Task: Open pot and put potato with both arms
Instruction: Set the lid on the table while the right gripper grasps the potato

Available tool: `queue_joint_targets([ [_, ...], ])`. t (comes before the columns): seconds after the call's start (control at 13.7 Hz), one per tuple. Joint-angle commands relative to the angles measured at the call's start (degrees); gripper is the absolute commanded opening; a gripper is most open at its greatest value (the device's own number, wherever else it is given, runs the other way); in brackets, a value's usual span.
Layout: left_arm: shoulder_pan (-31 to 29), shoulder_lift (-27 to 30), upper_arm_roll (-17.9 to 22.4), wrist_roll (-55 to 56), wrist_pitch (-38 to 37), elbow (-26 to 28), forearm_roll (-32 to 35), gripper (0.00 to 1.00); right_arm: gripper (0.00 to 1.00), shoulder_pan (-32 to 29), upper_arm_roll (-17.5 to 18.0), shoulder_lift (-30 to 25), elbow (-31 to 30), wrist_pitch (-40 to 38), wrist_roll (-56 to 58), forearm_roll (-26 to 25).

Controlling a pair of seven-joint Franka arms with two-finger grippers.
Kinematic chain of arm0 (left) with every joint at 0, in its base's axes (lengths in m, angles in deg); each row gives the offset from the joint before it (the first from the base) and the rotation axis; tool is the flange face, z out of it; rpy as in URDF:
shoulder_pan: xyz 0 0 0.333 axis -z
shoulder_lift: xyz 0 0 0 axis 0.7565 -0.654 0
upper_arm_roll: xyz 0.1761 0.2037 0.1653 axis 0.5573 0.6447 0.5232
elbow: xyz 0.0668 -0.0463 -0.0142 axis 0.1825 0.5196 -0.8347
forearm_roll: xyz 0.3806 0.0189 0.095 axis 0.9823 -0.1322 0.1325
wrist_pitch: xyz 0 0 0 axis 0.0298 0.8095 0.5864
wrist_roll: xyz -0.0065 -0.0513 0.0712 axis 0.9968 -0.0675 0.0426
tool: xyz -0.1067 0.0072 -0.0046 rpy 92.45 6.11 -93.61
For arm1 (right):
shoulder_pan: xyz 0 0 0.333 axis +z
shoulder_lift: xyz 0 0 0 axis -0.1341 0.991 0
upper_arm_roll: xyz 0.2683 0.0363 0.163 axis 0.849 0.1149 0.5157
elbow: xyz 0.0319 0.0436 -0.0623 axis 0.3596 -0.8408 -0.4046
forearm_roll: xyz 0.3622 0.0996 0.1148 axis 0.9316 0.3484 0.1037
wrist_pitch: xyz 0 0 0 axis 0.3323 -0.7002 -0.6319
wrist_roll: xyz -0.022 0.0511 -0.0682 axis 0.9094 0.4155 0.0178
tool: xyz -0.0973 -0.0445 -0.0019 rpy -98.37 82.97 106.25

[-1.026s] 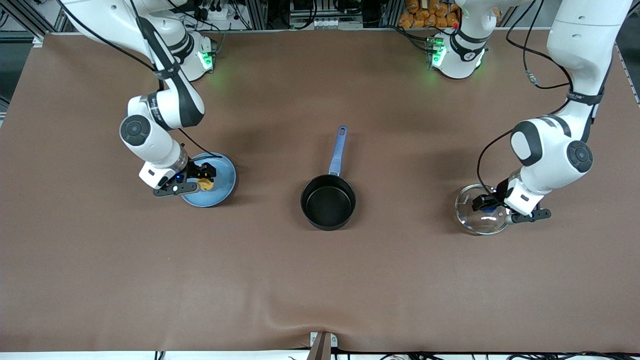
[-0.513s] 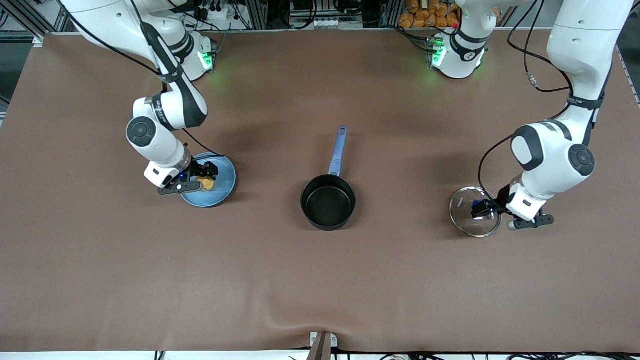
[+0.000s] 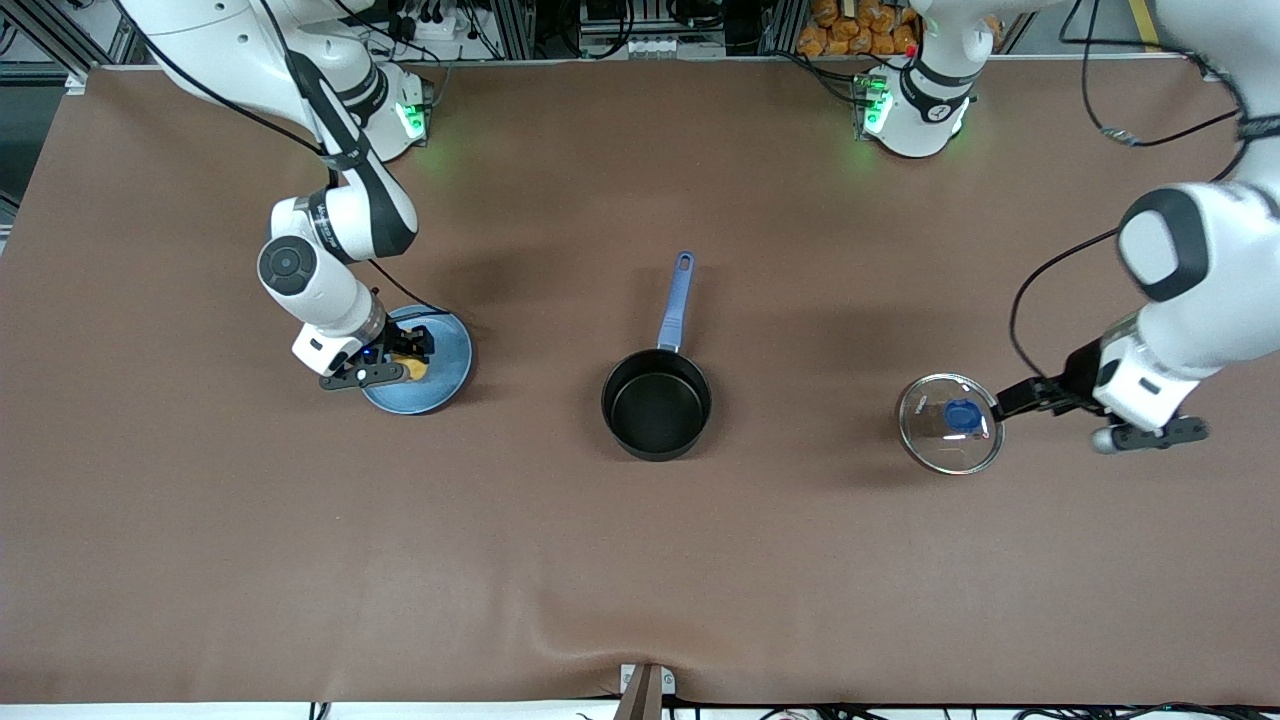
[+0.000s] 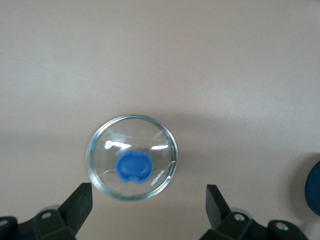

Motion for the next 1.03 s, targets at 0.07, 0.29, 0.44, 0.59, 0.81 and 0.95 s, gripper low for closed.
queue_joint_targets([
  [0.07, 0.37, 3.91, -2.21, 7.7, -11.23, -6.11, 4.97, 1.0, 0.1, 0.25, -0.05, -0.16, -1.72, 3.39, 0.68, -0.41],
  [0.29, 0.46, 5.41, -2.48, 7.44, -15.64, -9.54, 5.06, 1.0, 0.0, 0.6, 0.12, -1.56, -1.72, 2.08, 0.16, -0.32],
  [0.44, 0.46, 5.77, -2.92, 7.7, -20.2, -12.87, 5.06, 1.0, 0.0, 0.6, 0.13, -4.36, -1.37, -1.42, 0.07, -0.32],
  [0.59, 0.55, 6.12, -3.27, 7.97, -24.08, -15.6, 5.32, 1.0, 0.0, 0.6, 0.13, -8.49, -0.75, -6.34, 0.15, -0.32],
  [0.81, 0.55, 7.52, -4.85, 8.14, -26.55, -16.93, 7.08, 1.0, 0.0, 0.6, -0.05, -13.85, 2.57, -15.21, 0.15, -0.32],
  [0.95, 0.55, 8.48, -5.29, 8.32, -27.43, -17.11, 8.75, 1.0, 0.0, 0.51, -0.05, -16.32, 7.39, -23.64, 0.16, -0.32],
])
